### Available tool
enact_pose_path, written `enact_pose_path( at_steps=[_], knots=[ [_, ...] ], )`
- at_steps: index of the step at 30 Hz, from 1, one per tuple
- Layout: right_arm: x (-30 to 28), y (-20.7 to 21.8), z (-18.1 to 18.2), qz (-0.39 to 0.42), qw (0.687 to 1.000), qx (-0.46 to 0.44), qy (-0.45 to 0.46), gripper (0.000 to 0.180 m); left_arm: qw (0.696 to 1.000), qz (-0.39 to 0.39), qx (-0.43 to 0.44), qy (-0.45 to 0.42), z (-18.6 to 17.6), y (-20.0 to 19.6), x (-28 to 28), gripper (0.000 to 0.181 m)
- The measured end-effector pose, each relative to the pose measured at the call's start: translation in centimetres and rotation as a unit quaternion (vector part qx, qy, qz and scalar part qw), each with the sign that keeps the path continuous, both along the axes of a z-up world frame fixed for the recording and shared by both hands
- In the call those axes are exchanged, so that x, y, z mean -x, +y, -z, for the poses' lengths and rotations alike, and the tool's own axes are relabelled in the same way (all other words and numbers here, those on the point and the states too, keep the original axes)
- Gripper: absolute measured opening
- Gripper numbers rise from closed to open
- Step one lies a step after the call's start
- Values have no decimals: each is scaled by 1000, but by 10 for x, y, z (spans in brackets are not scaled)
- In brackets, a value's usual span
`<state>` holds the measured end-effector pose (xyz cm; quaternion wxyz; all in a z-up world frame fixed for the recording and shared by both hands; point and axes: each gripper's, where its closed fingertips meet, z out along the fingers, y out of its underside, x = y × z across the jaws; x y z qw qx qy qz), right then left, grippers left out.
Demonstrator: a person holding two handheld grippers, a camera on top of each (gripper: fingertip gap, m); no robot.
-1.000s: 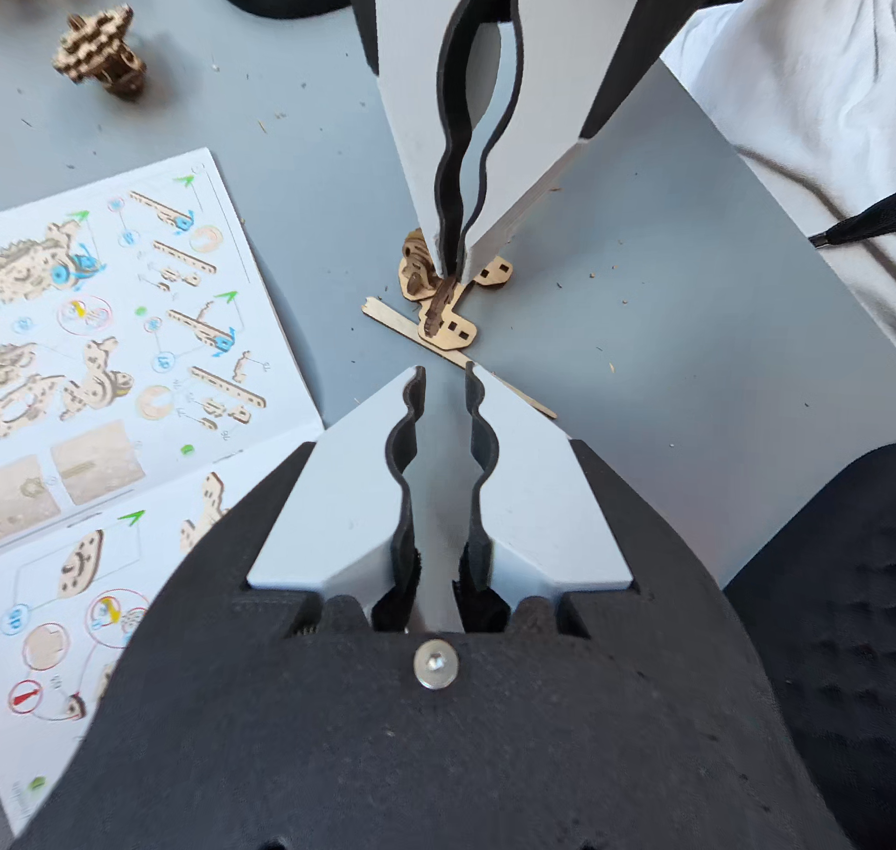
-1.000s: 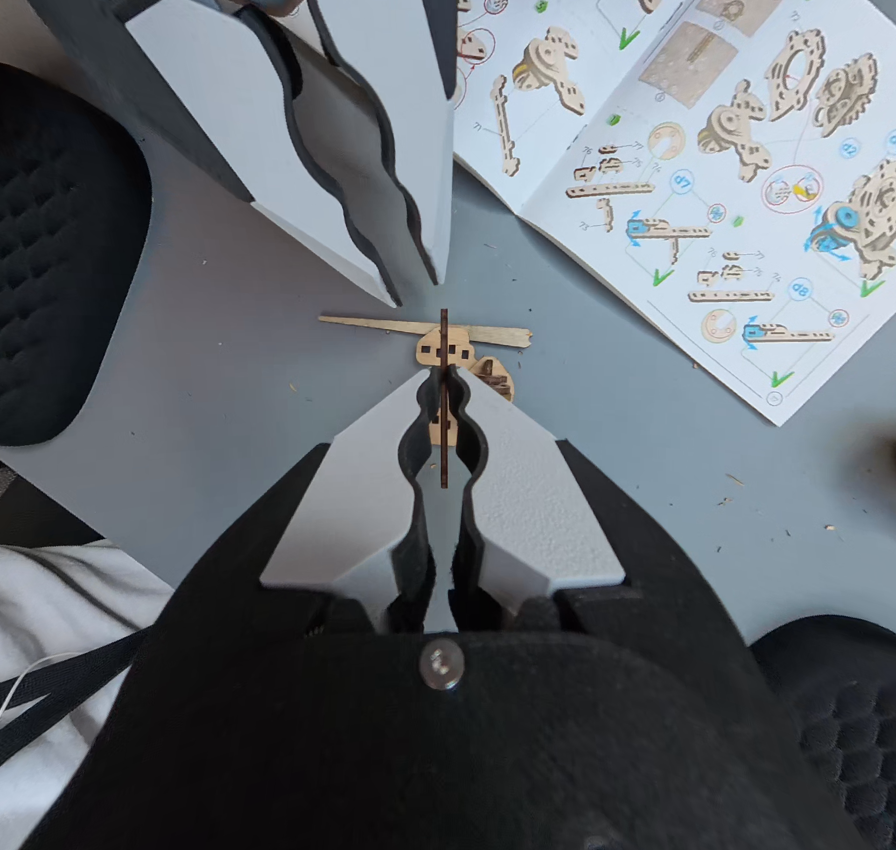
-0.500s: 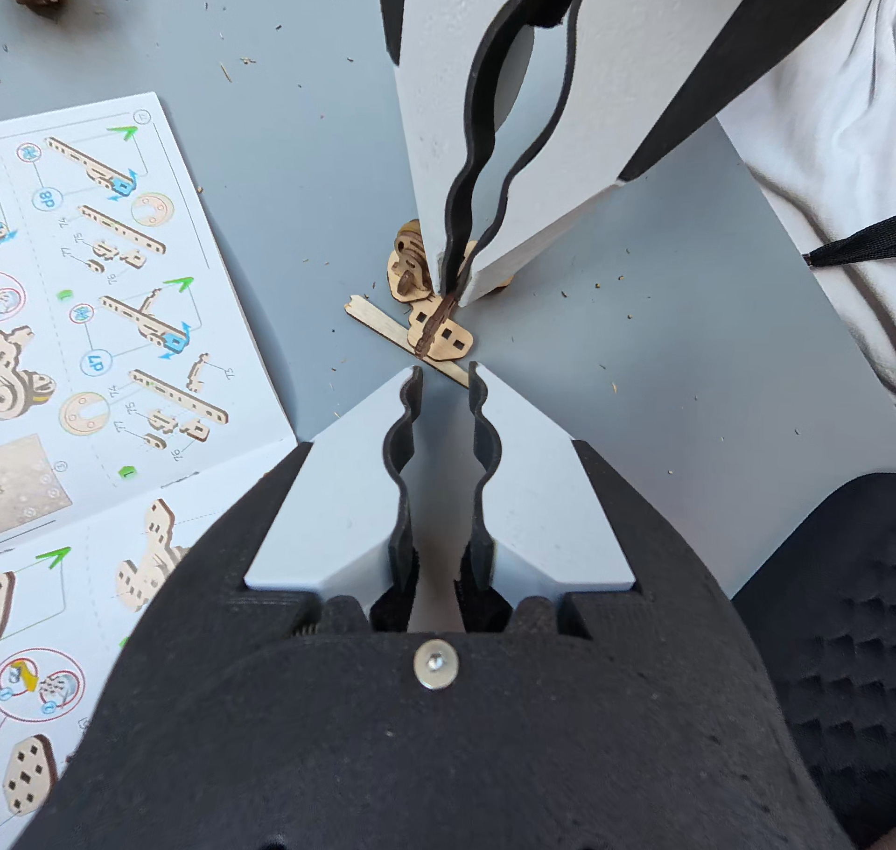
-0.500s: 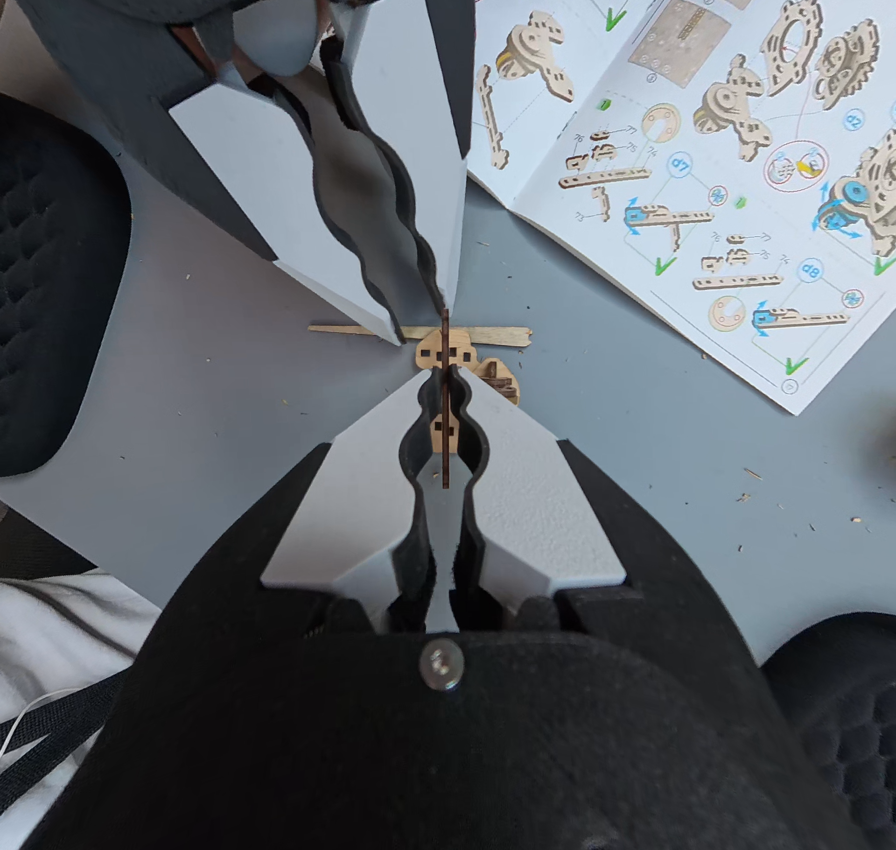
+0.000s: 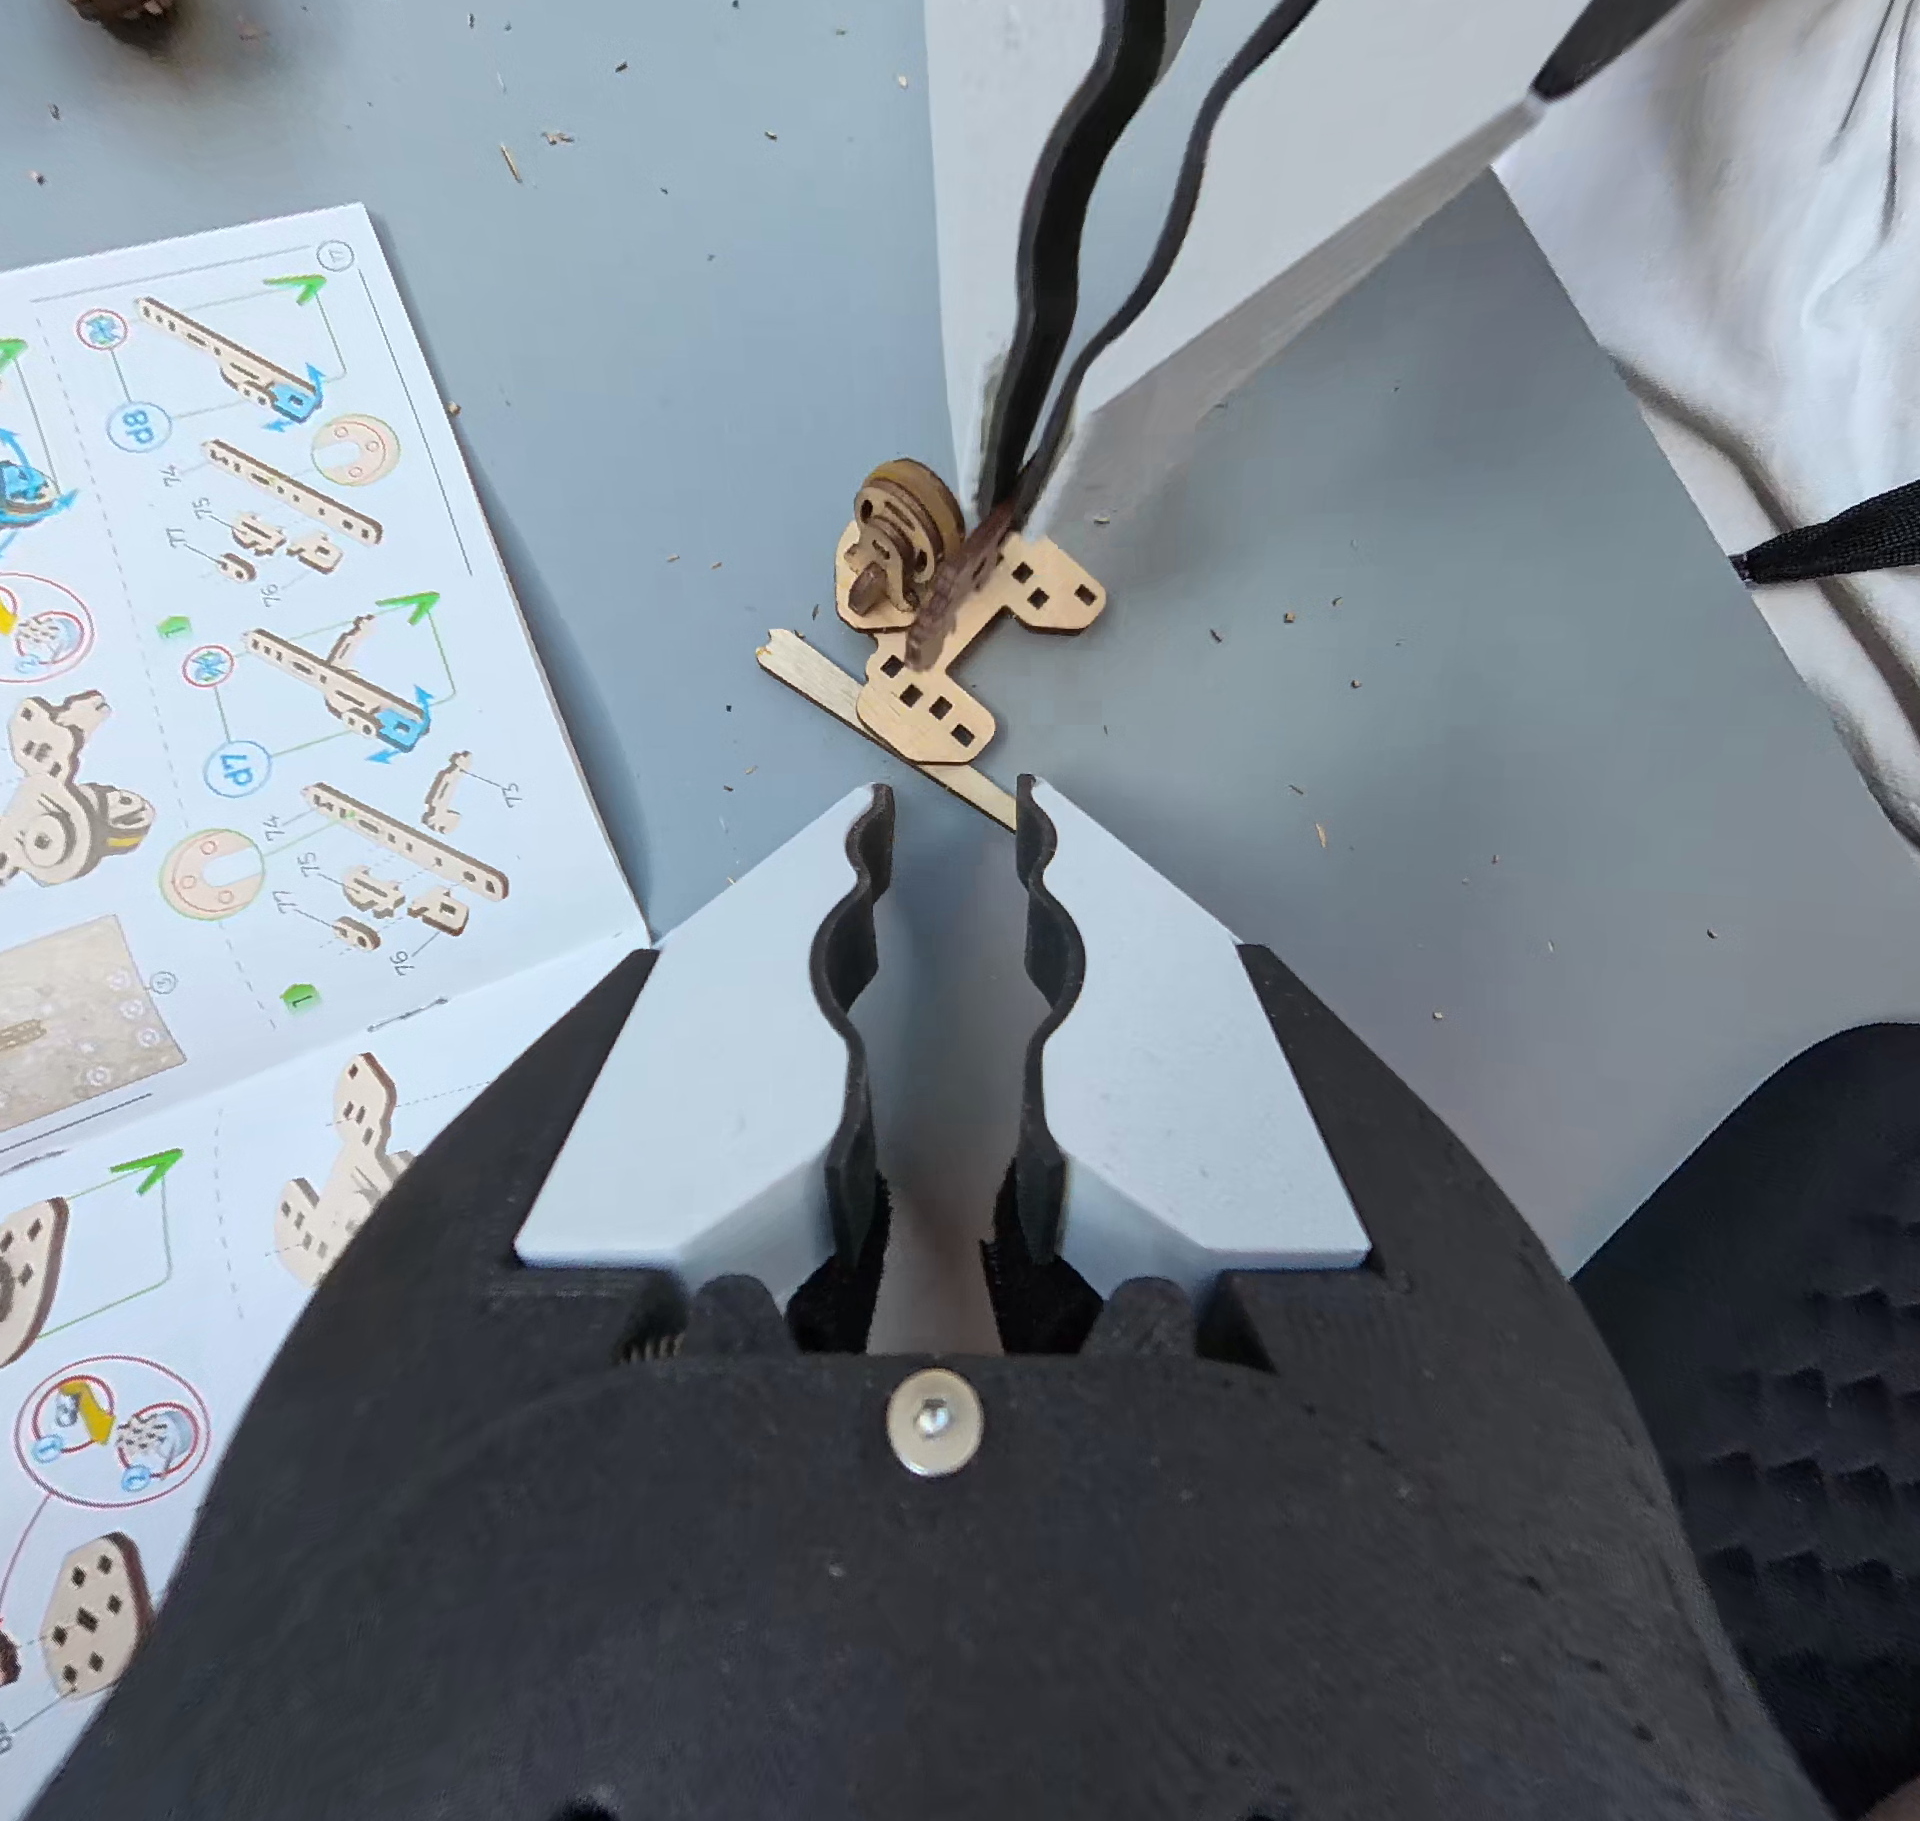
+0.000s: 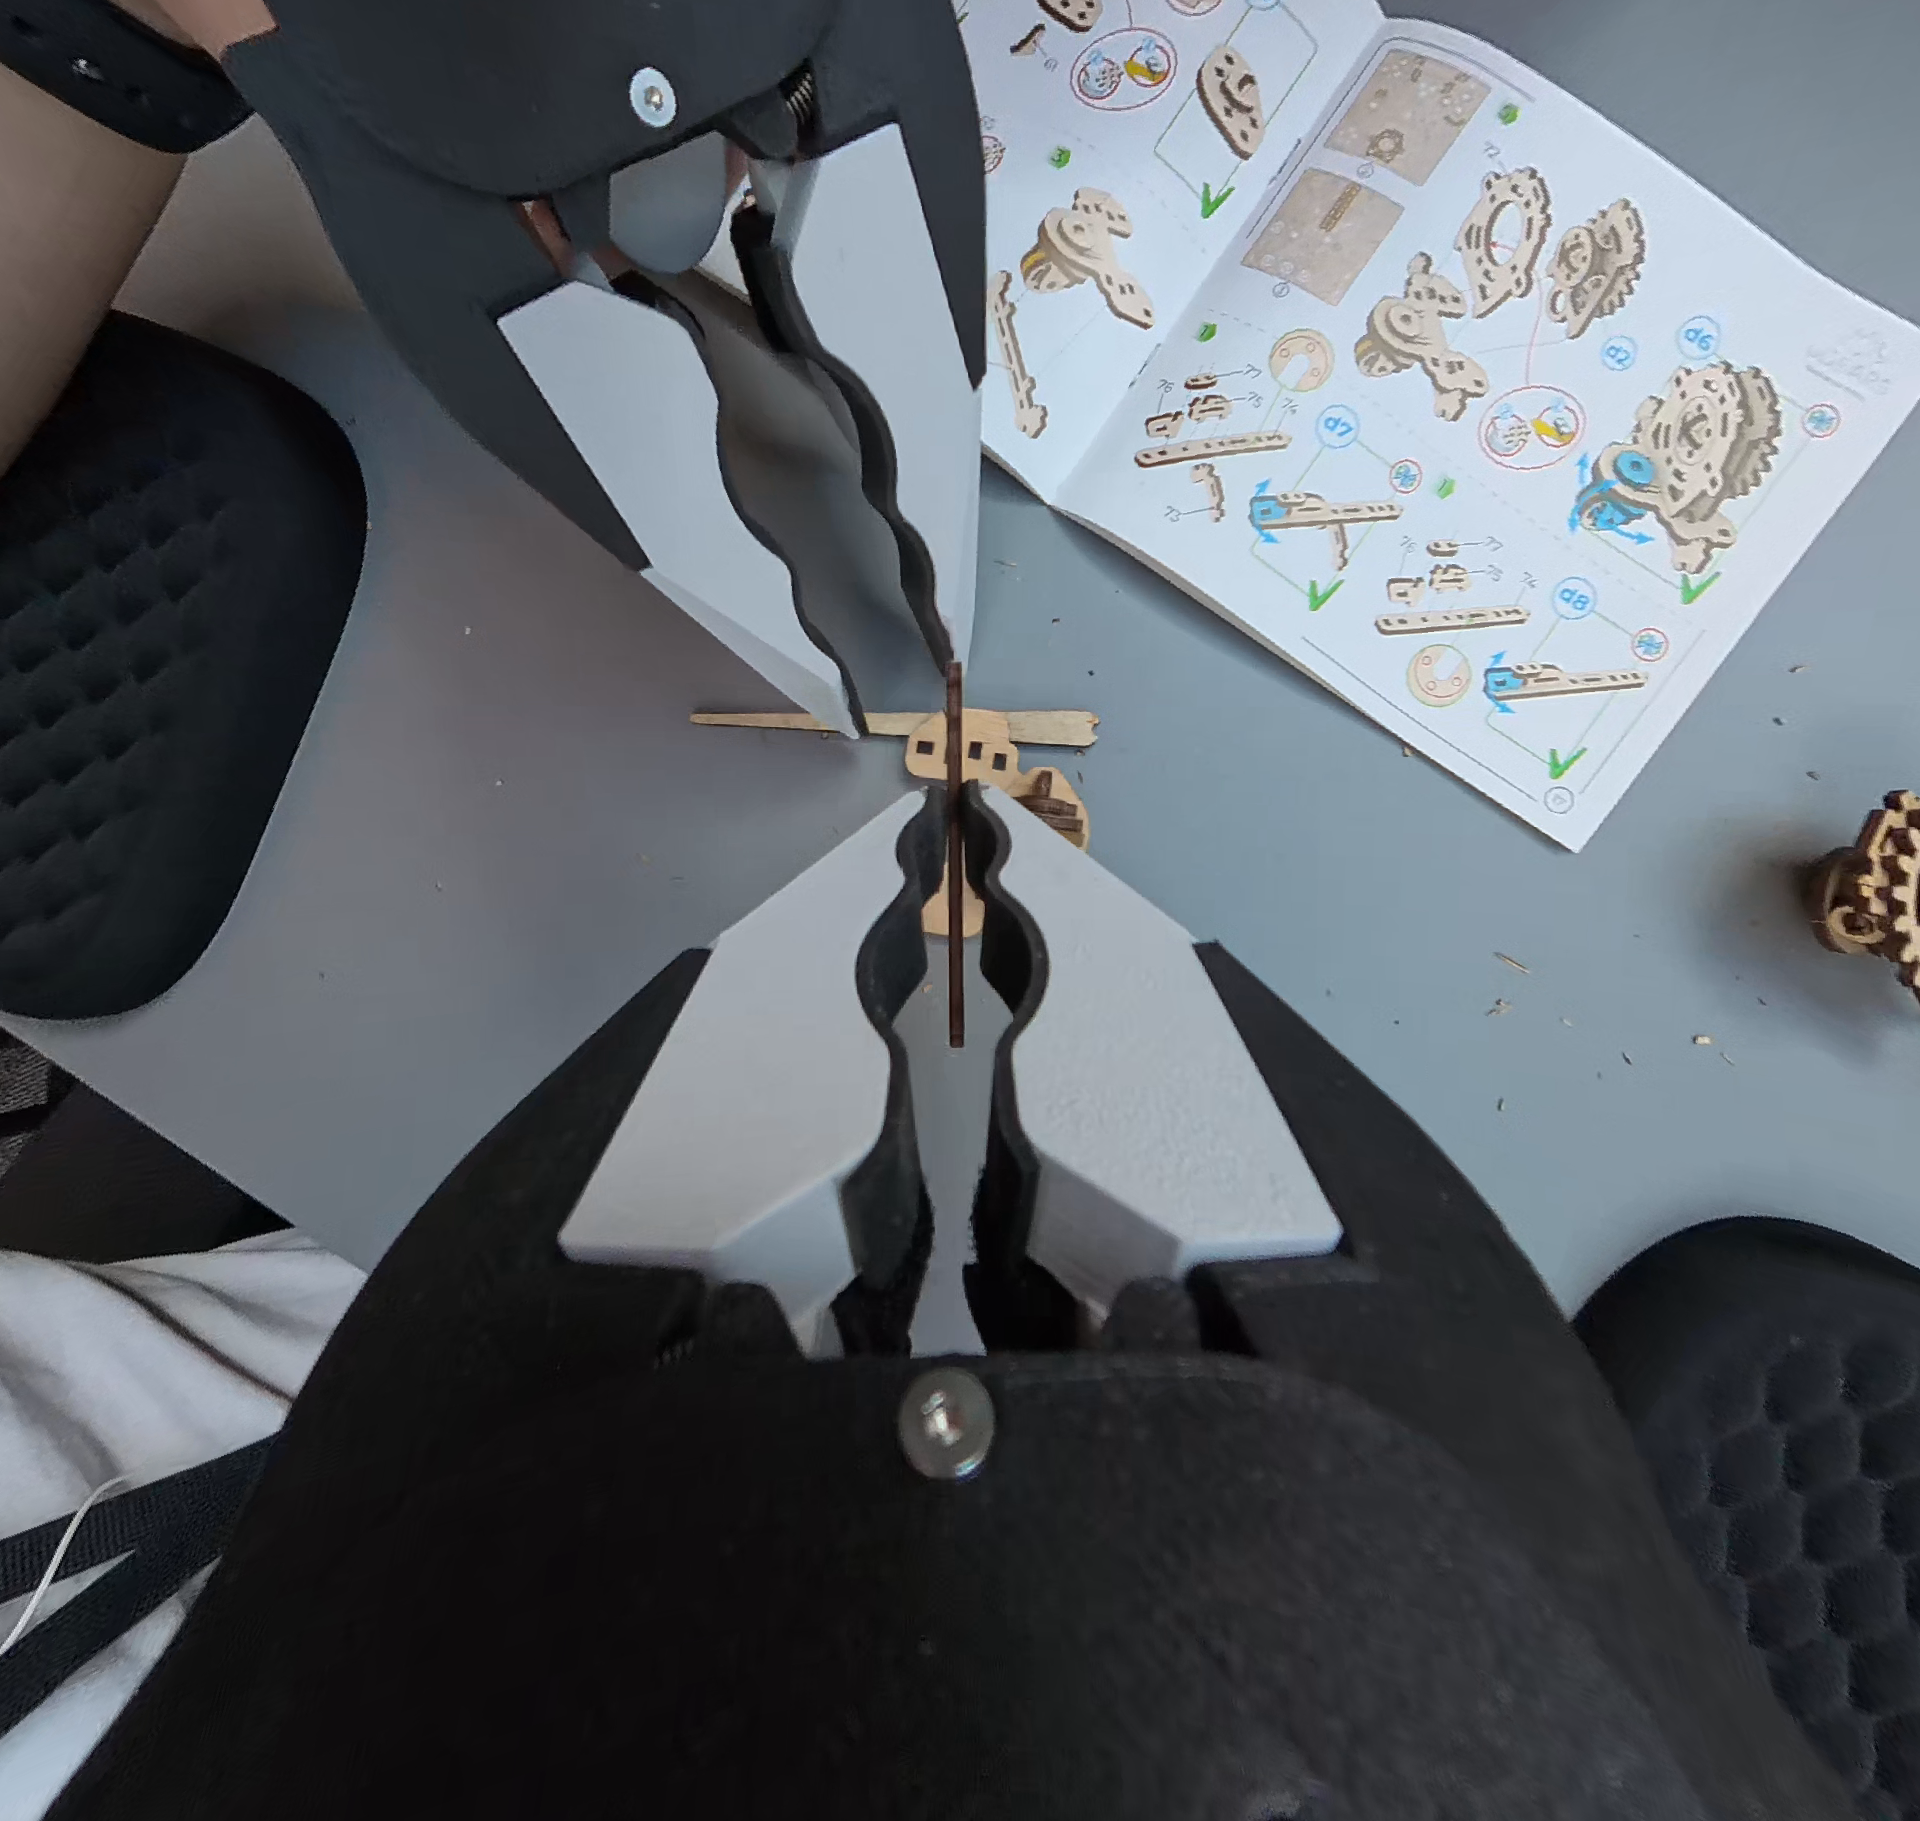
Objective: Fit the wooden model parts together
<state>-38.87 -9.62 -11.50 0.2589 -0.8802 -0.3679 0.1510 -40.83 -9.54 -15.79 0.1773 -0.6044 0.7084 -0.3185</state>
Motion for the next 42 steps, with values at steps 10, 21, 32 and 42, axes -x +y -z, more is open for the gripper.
enact_pose_path(
  at_steps=[10, 21, 32, 42],
  knots=[
    [-45, -3, 16, 45, 998, 40, -18, 2, 1000, 7, -13, -4, 3, -4, -5, 27],
    [-37, 3, 24, 35, 998, 51, -5, 2, 1000, 26, 2, -6, 1, -10, 0, 24],
    [-20, 0, -15, 10, 1000, -3, 4, 2, 1000, 11, 2, -21, -9, -4, 5, 26],
    [12, -2, 26, -16, 995, 68, -66, 1, 1000, -9, 8, -29, -13, 5, 12, 24]
  ],
)
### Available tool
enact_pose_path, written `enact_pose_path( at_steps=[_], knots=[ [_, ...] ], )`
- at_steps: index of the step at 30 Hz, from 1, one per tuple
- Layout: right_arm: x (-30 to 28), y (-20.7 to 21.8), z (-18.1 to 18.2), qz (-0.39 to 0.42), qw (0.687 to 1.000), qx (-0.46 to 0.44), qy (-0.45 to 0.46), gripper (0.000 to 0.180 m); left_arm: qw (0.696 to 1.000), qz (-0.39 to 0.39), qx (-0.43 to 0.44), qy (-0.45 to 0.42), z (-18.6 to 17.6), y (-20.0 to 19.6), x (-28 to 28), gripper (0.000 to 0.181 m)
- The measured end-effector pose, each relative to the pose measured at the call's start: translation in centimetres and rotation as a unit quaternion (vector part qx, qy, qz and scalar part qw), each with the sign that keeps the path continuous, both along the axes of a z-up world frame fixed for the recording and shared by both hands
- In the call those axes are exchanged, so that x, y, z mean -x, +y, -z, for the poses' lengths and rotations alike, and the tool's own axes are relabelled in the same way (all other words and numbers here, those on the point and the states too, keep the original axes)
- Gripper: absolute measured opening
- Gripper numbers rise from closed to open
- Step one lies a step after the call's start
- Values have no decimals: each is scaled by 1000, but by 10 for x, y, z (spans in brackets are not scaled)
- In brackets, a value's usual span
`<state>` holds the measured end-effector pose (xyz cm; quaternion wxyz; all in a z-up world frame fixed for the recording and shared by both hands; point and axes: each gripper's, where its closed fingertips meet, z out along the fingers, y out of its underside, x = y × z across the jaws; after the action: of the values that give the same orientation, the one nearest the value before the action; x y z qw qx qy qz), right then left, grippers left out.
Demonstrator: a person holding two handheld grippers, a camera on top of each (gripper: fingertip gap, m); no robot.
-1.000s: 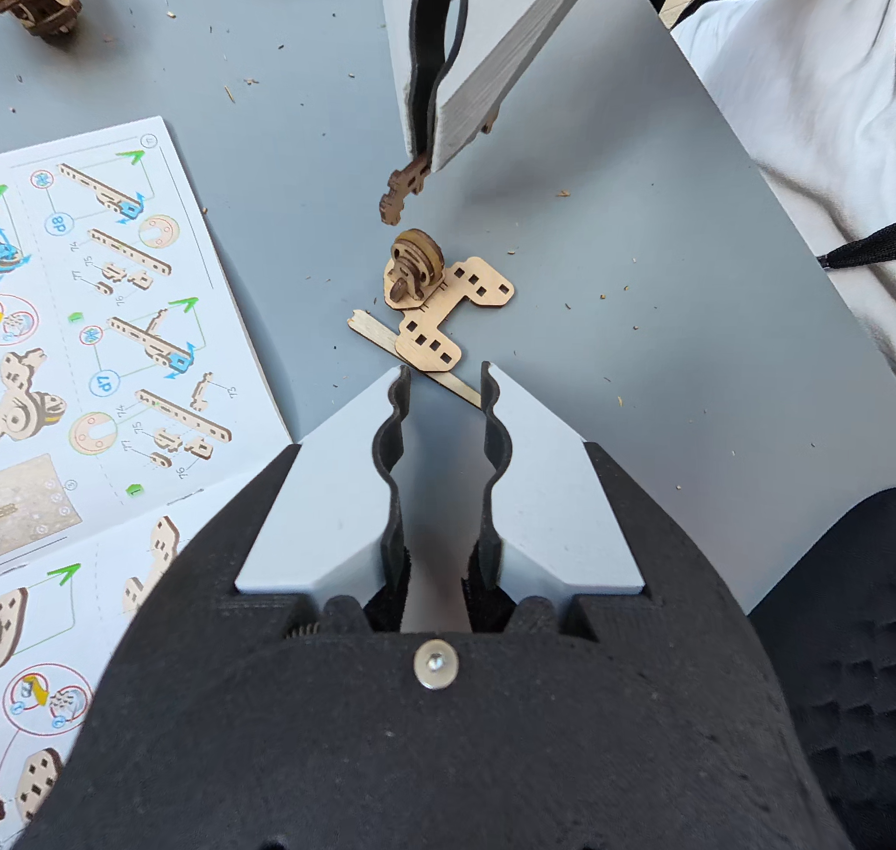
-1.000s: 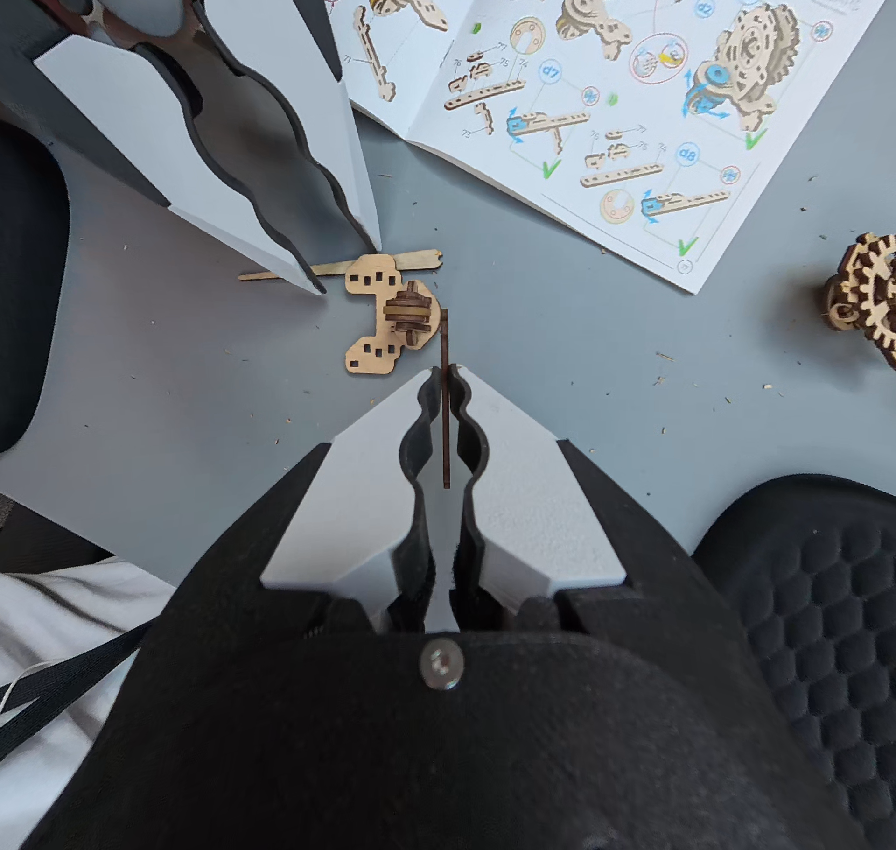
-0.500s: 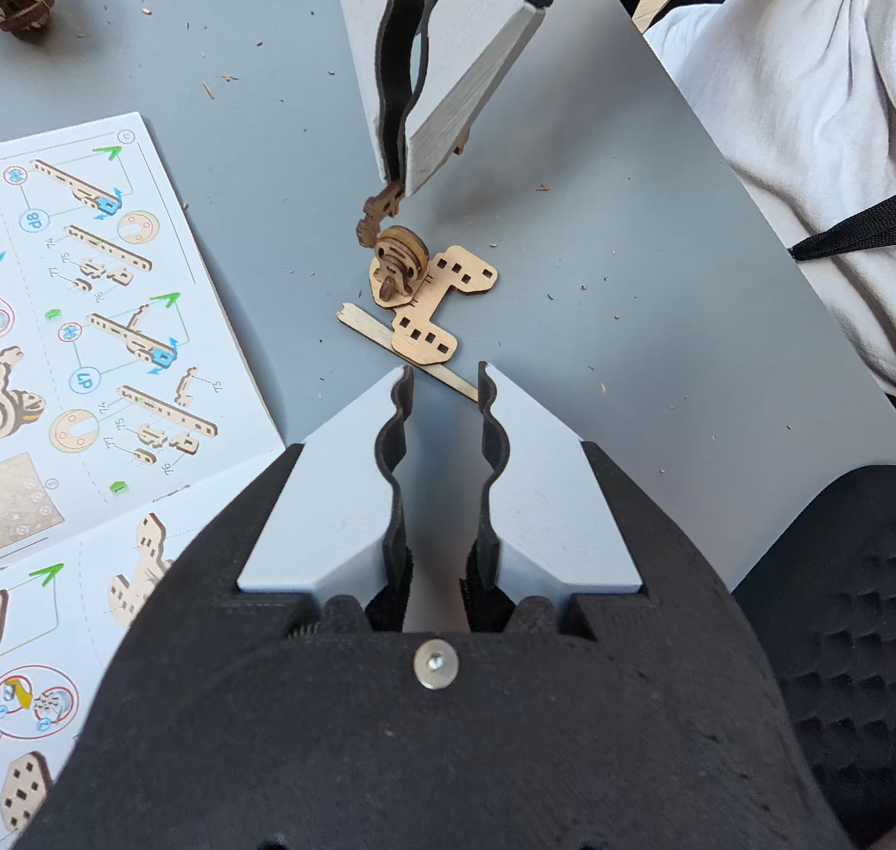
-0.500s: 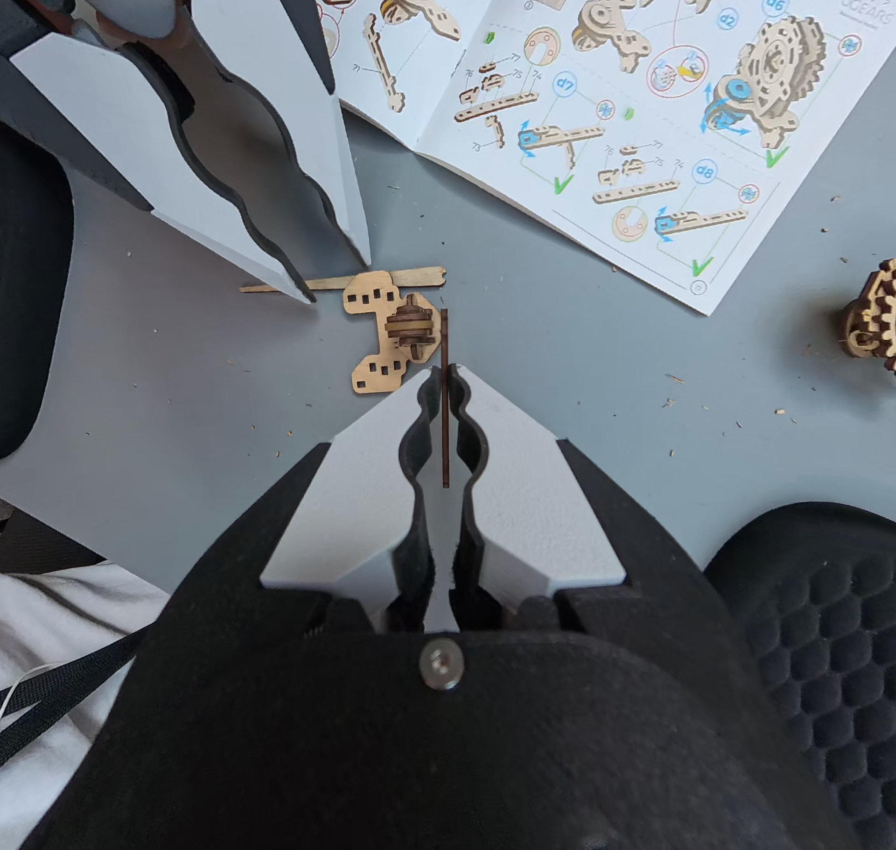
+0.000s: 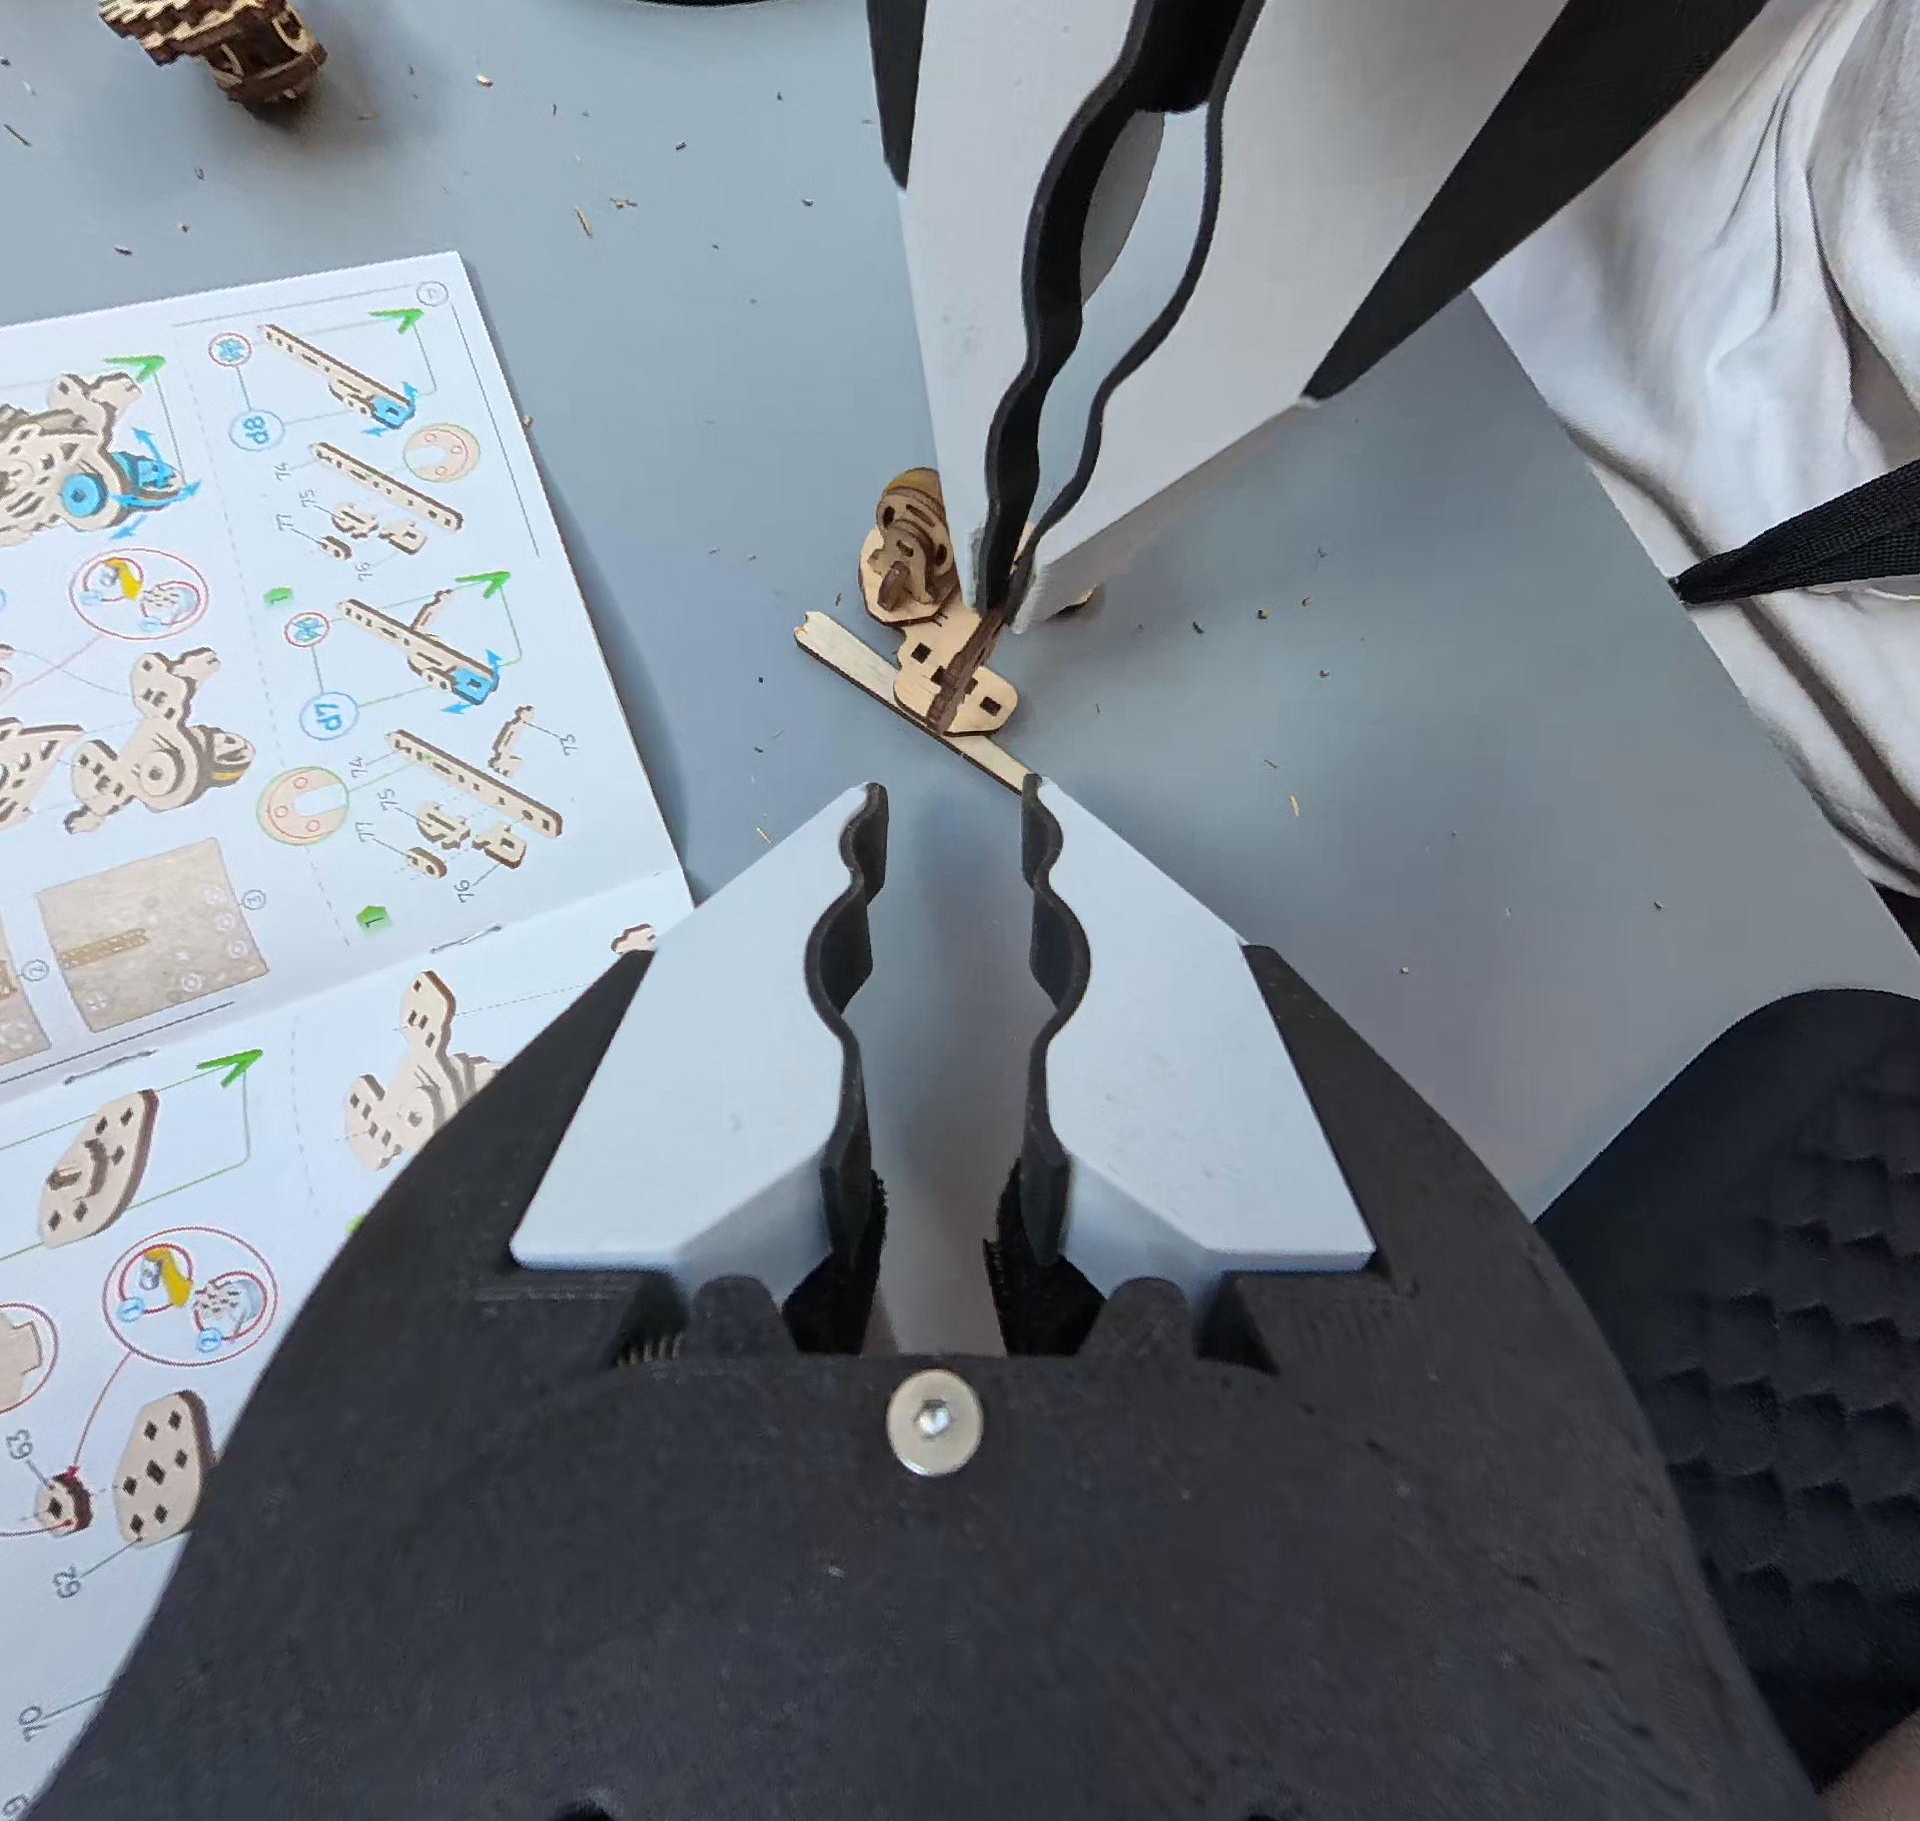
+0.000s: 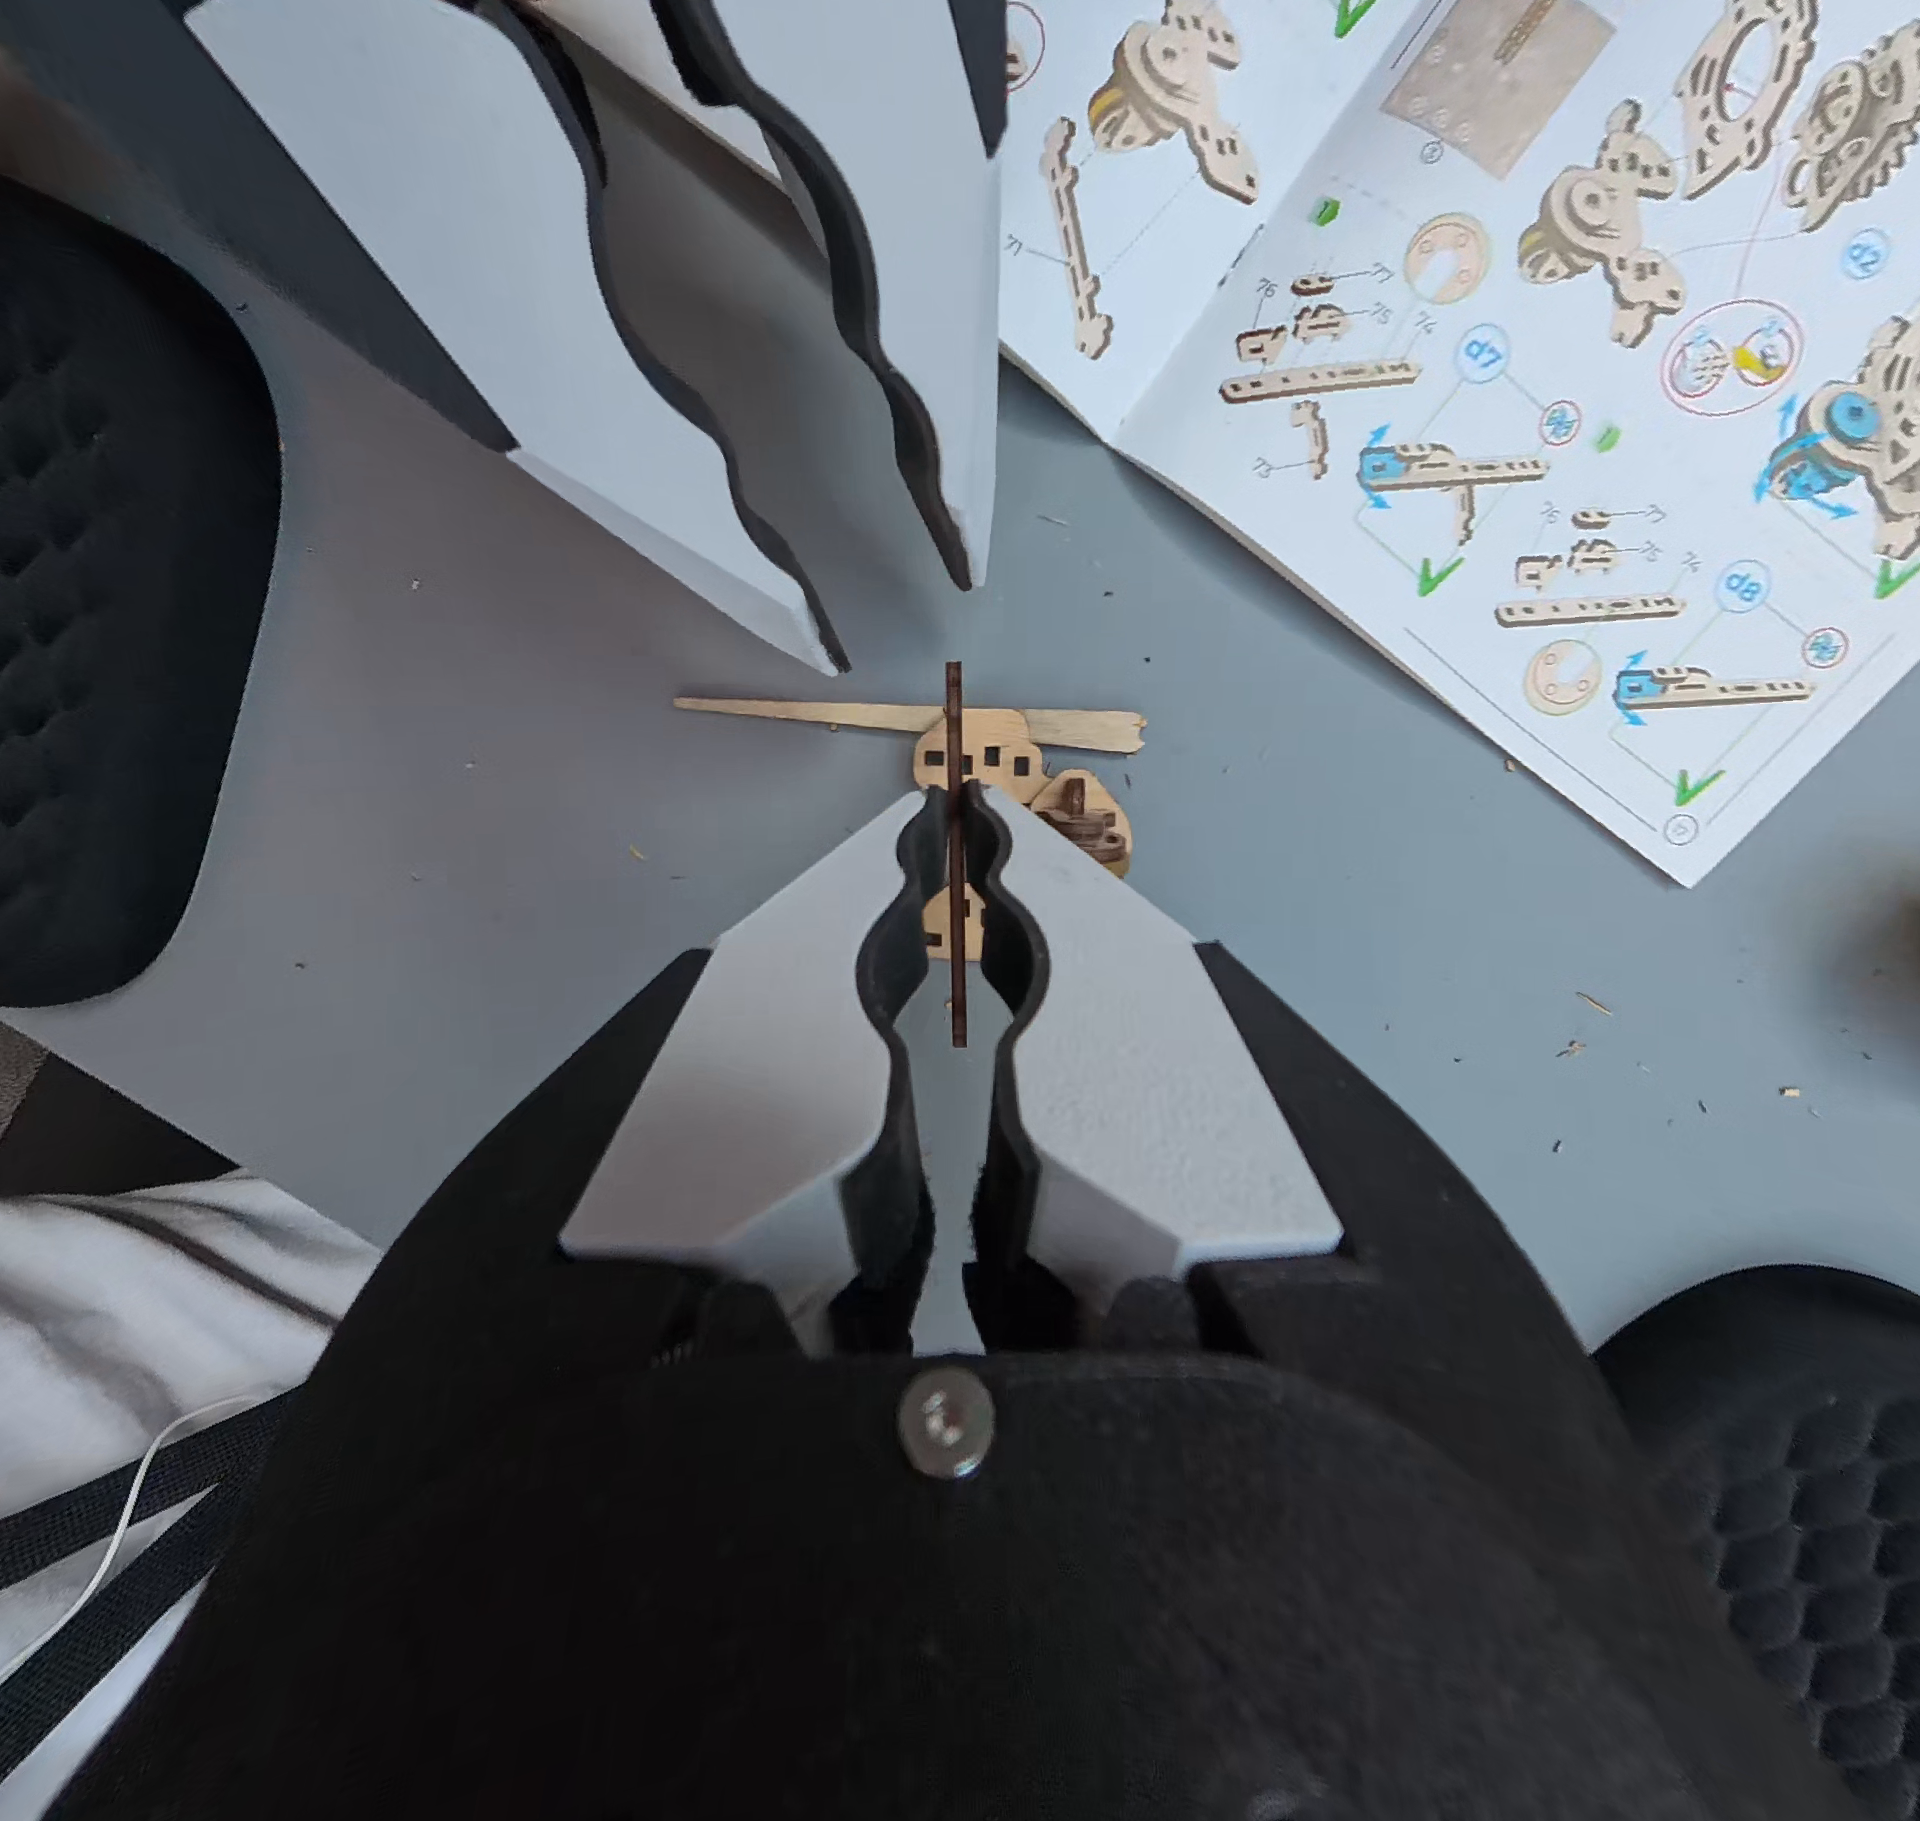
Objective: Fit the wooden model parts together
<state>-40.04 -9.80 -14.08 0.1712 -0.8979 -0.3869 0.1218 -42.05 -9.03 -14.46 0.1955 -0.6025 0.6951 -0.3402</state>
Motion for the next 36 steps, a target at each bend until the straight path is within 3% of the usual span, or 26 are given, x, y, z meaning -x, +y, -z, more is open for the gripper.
enact_pose_path(
  at_steps=[17, 36],
  knots=[
    [-4, 5, 13, 9, 997, -36, -71, 1, 1000, -1, -18, -1, 7, 2, -10, 24],
    [-3, 8, 14, 23, 998, -26, -56, 2, 1000, 5, -12, 2, 12, -2, -12, 22]
  ],
)
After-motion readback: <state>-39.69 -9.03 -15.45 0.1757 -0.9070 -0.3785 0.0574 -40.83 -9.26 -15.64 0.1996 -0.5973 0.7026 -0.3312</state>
